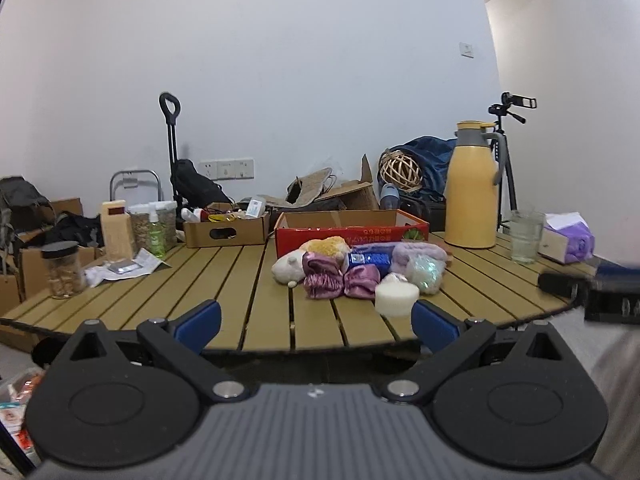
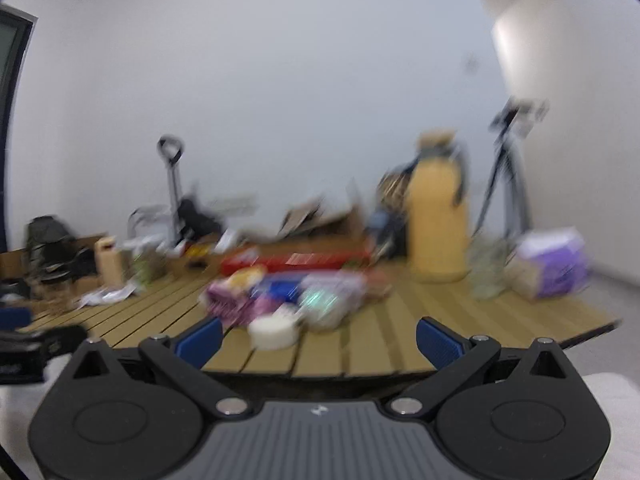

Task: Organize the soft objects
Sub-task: 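Grasp the white foam cylinder with the left gripper while the right gripper grasps the sparkly ball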

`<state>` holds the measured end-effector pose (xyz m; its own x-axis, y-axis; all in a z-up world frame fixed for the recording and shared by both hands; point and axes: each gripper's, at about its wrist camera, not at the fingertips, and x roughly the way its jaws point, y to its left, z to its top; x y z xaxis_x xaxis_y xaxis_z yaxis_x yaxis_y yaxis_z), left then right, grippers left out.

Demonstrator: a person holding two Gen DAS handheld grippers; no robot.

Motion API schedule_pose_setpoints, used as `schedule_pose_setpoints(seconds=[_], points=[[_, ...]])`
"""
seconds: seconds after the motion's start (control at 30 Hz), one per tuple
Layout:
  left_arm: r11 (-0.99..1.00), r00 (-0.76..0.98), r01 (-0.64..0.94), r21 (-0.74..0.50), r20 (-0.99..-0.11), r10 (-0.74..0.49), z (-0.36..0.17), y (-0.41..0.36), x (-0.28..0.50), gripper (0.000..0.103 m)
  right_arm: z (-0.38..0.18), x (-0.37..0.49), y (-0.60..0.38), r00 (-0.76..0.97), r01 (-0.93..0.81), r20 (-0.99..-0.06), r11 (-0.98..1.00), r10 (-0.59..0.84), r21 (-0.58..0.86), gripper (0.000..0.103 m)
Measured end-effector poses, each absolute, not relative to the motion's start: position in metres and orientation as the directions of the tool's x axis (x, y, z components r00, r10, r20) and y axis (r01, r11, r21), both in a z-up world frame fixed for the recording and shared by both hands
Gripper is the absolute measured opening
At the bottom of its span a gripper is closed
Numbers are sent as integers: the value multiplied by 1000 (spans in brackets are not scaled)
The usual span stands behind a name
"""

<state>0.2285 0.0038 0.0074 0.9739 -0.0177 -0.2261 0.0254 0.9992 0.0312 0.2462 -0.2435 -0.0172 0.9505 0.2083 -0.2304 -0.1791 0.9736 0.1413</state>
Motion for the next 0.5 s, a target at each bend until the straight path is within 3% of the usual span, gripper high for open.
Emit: schedule_pose_setpoints(seconds=[0.23, 0.5], points=[[999, 955, 53, 4, -291, -49, 4, -2, 311, 103, -23, 332, -229, 924, -244, -270, 961, 272, 131, 100], [972, 872, 234, -19, -438, -218, -15, -36, 401, 103, -28, 433, -225, 885, -224, -374, 957, 279, 183, 77]])
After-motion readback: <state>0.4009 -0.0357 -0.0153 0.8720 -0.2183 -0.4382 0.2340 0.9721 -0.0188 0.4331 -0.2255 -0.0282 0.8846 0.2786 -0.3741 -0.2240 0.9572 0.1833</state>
